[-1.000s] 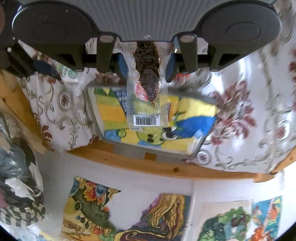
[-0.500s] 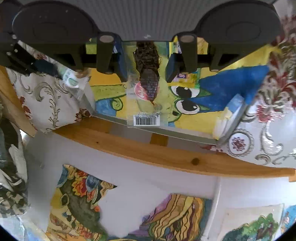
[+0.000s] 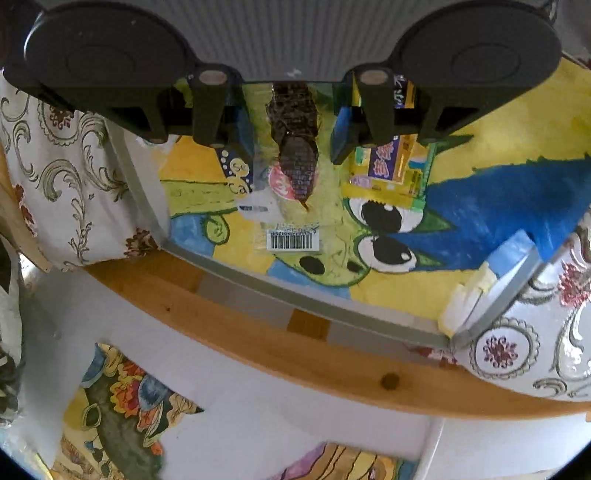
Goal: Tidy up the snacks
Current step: 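Carry the meat pack and biscuit to the grey tray and lower them, then open both tools and lift them away from the tray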
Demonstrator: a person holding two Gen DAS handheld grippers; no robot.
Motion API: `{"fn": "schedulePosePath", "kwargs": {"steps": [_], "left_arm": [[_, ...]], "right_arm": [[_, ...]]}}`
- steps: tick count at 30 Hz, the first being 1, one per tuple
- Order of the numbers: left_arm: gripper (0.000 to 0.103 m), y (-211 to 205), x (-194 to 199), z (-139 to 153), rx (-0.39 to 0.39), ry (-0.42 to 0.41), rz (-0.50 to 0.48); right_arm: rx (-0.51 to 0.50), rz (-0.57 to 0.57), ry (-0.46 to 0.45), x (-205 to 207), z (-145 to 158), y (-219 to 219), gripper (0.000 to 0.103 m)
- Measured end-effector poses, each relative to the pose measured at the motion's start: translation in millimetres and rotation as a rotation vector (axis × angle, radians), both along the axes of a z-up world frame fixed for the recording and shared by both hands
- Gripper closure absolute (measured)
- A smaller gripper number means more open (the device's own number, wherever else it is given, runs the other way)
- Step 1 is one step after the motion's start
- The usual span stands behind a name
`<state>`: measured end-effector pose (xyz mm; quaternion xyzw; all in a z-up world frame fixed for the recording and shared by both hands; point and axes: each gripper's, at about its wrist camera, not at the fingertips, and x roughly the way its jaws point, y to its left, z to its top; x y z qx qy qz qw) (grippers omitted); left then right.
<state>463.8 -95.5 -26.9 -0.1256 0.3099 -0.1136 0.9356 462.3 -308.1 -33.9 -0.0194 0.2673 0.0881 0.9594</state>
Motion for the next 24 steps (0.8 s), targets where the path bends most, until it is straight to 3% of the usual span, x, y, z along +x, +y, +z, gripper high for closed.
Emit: {"fn": "schedulePosePath", "kwargs": {"steps": [11,17,19,24], "left_arm": [[0.055,-5,-1,-4,0.024,-0.015,0.003],[0.053,-4,-2,-3,0.011,0.0,0.019],[0.054,-2,-2,-2,-0.01,0.01,0.027],[0.05,1,-4,-1,-0.022,0.023,0.049]], "right_arm": [[-0.024,-0.012,0.003,0,-8,3,0.046],[-0.052,-0.013,-0.006,-2,-7,7,0.037],[-0.074,-0.013,-0.027,-6,-5,9,0.024],[-0.083,0.003,-0.049,-13,-1,10,0.018]]}}
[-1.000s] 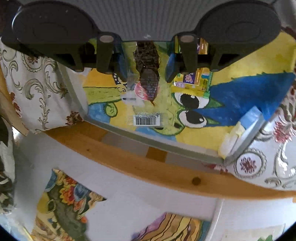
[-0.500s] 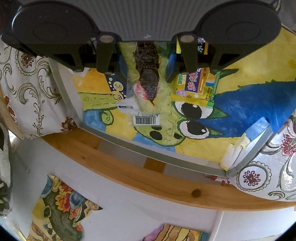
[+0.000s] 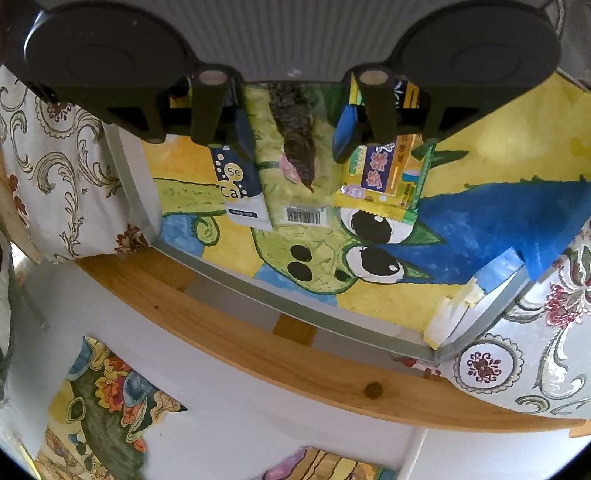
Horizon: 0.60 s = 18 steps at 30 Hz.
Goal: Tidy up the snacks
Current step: 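Open both tools and lift them away from the tray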
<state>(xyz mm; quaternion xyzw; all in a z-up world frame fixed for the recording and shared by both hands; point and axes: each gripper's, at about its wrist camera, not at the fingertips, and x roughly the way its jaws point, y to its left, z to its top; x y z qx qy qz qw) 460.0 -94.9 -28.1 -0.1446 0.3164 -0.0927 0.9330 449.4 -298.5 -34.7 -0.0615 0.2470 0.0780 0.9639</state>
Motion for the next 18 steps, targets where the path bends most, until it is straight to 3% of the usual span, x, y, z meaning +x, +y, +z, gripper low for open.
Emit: {"fn": "schedulePosePath", "kwargs": {"steps": [4,6,14,18], "left_arm": [[0.039,-1,-5,2,0.009,-0.001,0.001],[0.025,-1,-10,6,0.013,-0.013,0.006],[0.009,-4,-32,29,0.032,-0.072,0.007],[0.002,-3,-49,42,0.051,-0.105,0.015]], "right_arm": [[0.012,-0.011,-0.009,-6,3,-1,0.013],[0.014,-0.014,-0.022,-11,6,-2,0.009],[0.037,-0.036,-0.067,-33,22,-8,0.007],[0.054,-0.047,-0.097,-46,36,-12,0.001]]}}
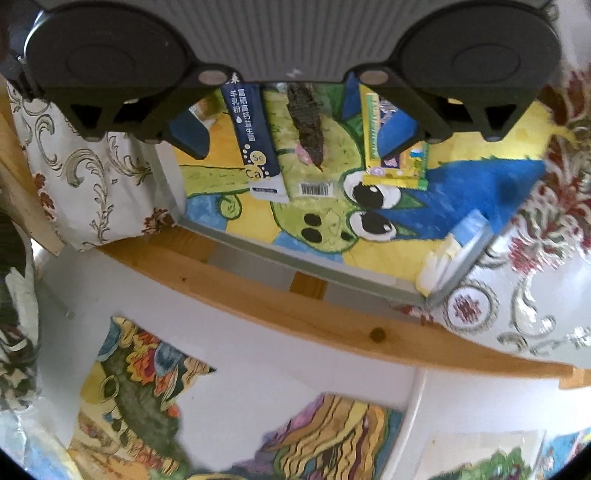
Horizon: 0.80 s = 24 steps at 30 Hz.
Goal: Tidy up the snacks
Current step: 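Open both tools and lift them away from the tray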
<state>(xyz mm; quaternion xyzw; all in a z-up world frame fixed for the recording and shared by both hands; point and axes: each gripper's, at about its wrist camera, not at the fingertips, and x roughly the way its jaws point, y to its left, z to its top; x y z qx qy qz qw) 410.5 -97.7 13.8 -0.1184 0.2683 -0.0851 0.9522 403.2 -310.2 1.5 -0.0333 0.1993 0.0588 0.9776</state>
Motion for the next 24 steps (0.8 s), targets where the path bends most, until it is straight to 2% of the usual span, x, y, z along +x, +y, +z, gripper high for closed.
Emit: {"fn": "schedulePosePath", "kwargs": {"steps": [7,14,20,24], "left_arm": [[0.001,7,-38,20,0.035,-0.026,0.024],[0.0,13,-93,35,0.088,-0.067,0.073],[0.0,16,-143,35,0.139,-0.073,0.104],[0.0,17,-171,31,0.16,-0.059,0.081]], "right_arm": [[0.016,0.011,-0.036,-33,25,-1,0.001],[0.021,0.03,-0.058,-81,45,1,0.001],[-0.009,0.045,-0.074,-132,49,3,0.001],[-0.004,0.062,-0.07,-164,43,1,0.001]]}}
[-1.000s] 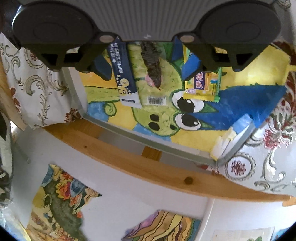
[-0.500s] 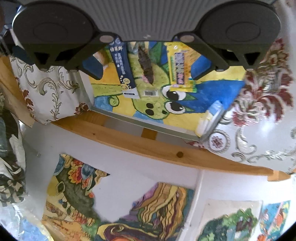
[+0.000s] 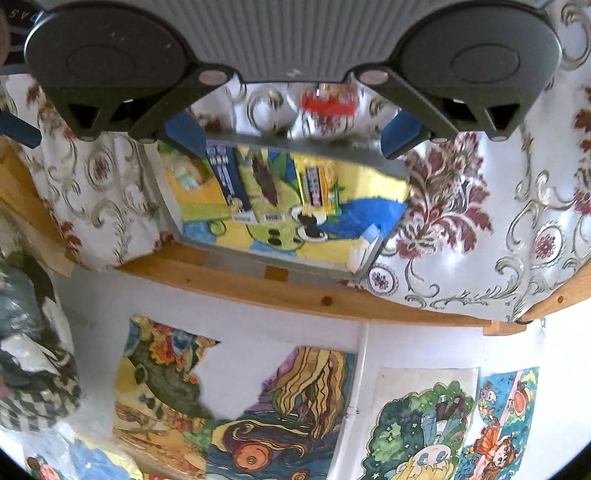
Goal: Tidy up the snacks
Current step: 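Open both tools and lift them away from the tray, then move both tools back over the remaining snacks on the bed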
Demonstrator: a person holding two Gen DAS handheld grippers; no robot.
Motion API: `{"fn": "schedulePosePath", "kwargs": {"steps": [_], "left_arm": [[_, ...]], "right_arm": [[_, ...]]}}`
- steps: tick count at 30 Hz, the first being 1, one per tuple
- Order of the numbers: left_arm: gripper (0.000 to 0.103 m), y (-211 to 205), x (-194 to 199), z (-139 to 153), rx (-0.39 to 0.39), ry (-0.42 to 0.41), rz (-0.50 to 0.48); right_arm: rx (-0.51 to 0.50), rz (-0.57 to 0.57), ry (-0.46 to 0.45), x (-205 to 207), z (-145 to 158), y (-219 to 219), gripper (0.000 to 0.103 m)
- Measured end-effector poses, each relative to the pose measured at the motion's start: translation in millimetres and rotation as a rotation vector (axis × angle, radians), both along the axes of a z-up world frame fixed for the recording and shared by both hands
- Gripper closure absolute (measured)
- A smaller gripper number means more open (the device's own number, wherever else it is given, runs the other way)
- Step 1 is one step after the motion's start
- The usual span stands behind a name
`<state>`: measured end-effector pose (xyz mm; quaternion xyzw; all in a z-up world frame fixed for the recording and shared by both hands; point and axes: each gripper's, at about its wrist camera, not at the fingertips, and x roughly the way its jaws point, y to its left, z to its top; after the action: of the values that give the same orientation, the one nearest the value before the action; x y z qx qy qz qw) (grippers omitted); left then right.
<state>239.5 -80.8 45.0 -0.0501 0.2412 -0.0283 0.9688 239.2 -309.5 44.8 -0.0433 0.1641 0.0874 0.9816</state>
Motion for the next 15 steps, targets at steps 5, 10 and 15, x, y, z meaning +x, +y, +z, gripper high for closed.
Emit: {"fn": "schedulePosePath", "kwargs": {"steps": [5,10,15], "left_arm": [[0.0,-2,-31,-6,0.045,0.013,-0.003],[0.0,0,-55,-24,0.055,0.047,0.008],[0.0,0,-69,-46,0.083,0.108,0.012]], "right_arm": [[0.002,0.012,0.038,-30,-13,-2,0.001],[-0.015,0.034,0.08,-53,-28,-1,0.001],[-0.018,0.051,0.12,-65,-43,3,0.001]]}}
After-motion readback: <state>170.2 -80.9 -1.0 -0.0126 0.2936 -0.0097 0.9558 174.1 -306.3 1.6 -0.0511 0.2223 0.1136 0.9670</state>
